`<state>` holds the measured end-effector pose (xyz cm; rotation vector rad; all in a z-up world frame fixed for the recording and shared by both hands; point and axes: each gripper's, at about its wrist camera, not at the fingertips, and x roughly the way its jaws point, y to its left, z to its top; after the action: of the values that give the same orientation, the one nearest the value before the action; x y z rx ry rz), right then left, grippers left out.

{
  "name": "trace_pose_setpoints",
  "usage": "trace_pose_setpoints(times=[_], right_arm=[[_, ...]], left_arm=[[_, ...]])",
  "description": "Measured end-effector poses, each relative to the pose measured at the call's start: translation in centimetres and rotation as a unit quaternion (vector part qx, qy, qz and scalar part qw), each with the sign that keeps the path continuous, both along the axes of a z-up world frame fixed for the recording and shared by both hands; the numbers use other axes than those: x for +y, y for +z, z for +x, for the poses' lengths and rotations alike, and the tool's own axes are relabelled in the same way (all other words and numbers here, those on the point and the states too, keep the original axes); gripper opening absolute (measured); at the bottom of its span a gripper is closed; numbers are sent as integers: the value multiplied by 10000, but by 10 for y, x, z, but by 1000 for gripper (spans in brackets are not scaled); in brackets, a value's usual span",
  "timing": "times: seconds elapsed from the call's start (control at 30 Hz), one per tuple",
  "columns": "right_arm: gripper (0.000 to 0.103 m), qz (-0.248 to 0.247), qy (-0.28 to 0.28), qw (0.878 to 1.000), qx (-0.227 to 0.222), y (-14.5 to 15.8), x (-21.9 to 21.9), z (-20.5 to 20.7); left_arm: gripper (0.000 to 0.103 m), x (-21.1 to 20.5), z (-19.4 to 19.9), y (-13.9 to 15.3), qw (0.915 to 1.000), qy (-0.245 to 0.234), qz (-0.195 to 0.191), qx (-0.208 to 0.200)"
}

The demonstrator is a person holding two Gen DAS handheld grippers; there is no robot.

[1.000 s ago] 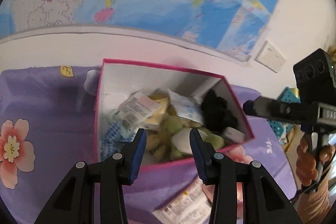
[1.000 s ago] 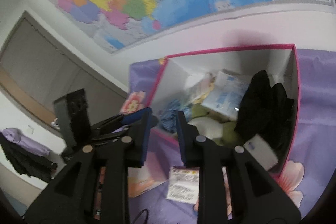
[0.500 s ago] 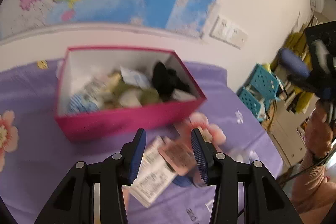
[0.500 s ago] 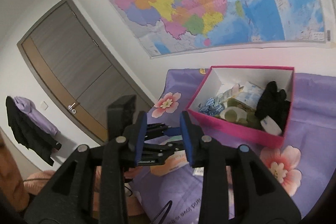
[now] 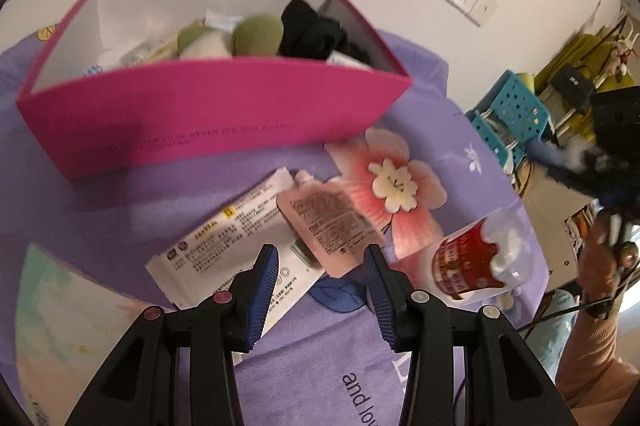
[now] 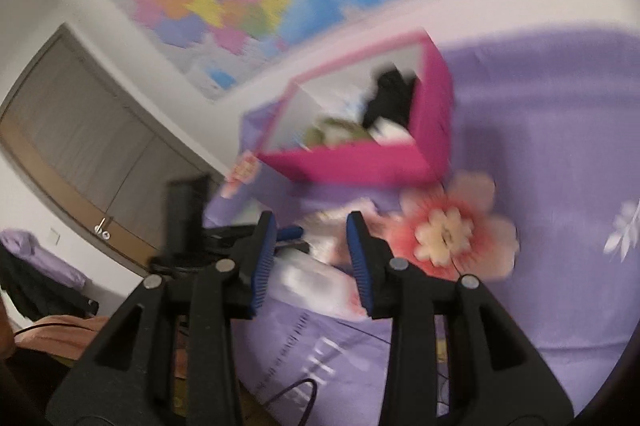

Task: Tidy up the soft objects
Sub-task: 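Move the left gripper down to the pink spouted pouch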

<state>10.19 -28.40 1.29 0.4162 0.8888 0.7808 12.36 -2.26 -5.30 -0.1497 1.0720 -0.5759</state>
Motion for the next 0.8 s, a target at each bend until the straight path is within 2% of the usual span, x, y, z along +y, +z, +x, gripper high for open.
trace_pose_setpoints(times=[0.1, 0.23, 0.3, 0.5, 0.63, 0.8], right_arm=[[39, -264, -55, 9985, 474, -46, 5, 18], [39, -333, 103, 9952, 913, -86, 18, 36], [39, -344, 161, 9942, 1007, -96, 24, 45], [38, -410, 443, 9930, 1019, -106, 42, 62], [37, -596, 556, 9908, 1080, -115, 56, 70], [35, -522, 624, 9908, 1078, -118, 58, 78]], left_arm=[[45, -7, 2, -8, 9999, -41, 98, 109], [45, -13, 7, -14, 9997, -60, 122, 213], [45, -15, 10, -17, 9996, -51, 119, 270], [42, -20, 16, -20, 9992, -87, -35, 378], [36, -24, 17, -21, 9992, -162, -18, 359], [33, -23, 23, -23, 9990, -118, -146, 400]])
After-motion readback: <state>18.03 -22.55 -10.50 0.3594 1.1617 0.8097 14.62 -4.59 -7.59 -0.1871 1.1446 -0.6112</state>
